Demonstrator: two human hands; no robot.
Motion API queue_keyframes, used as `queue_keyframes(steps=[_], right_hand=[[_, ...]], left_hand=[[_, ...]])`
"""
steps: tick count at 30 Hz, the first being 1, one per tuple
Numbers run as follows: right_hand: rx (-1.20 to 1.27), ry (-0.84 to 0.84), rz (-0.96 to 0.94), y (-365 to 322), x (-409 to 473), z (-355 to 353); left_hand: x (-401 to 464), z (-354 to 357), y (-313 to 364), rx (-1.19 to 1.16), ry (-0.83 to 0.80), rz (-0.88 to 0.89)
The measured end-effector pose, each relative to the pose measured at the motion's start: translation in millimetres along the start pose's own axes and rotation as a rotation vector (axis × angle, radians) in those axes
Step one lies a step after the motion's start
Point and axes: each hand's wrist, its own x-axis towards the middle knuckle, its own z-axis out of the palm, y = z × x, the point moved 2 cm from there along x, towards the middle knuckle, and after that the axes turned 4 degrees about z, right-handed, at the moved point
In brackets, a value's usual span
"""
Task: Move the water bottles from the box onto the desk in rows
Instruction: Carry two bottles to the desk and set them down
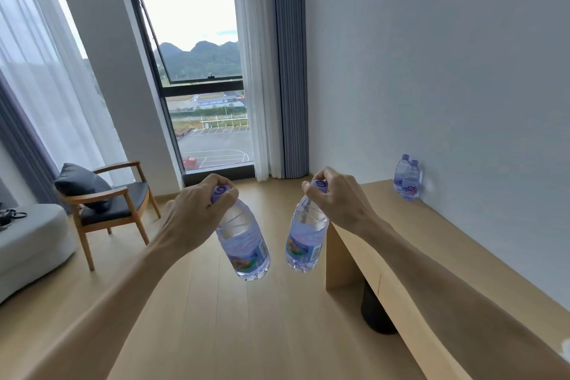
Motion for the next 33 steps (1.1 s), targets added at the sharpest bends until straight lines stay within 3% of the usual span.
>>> queue_keyframes(steps=[9, 18, 33], right_hand=[[-0.057, 0.026, 0.081, 79, 103, 27], [-0.094, 0.147, 0.28, 167, 204, 35], [-0.228, 0.377, 0.626, 340, 250, -37]], left_hand=[[128, 101, -46, -0.125, -0.027, 0.061], [284, 217, -67, -0.214, -0.201, 0.252], [432, 414, 23, -0.418, -0.508, 0.433]])
